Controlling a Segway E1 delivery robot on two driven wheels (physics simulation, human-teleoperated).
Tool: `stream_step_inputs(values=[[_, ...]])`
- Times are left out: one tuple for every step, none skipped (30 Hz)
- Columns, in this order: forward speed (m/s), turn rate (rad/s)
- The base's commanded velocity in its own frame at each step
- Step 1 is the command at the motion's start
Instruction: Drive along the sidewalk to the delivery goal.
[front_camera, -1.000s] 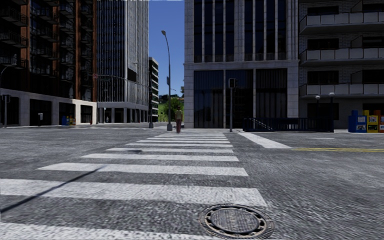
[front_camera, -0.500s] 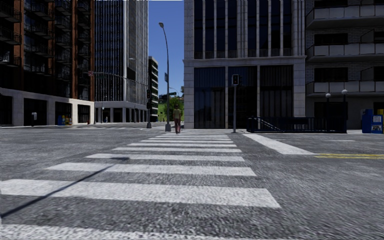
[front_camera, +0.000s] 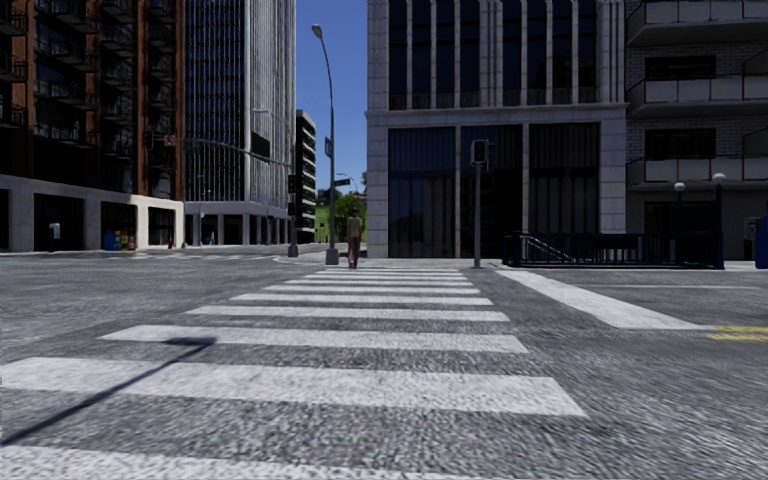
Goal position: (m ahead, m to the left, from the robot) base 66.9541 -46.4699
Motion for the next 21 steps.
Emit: stream_step_inputs(values=[[2.00, 0.00], [2.00, 0.00], [2.00, 0.00], [2.00, 0.00], [2.00, 0.00], [2.00, 0.00], [2.00, 0.00], [2.00, 0.00], [2.00, 0.00], [2.00, 0.00], [2.00, 0.00], [2.00, 0.00], [2.00, 0.00], [2.00, 0.00], [2.00, 0.00], [2.00, 0.00], [2.00, 0.00], [2.00, 0.00], [2.00, 0.00], [2.00, 0.00], [2.00, 0.00]])
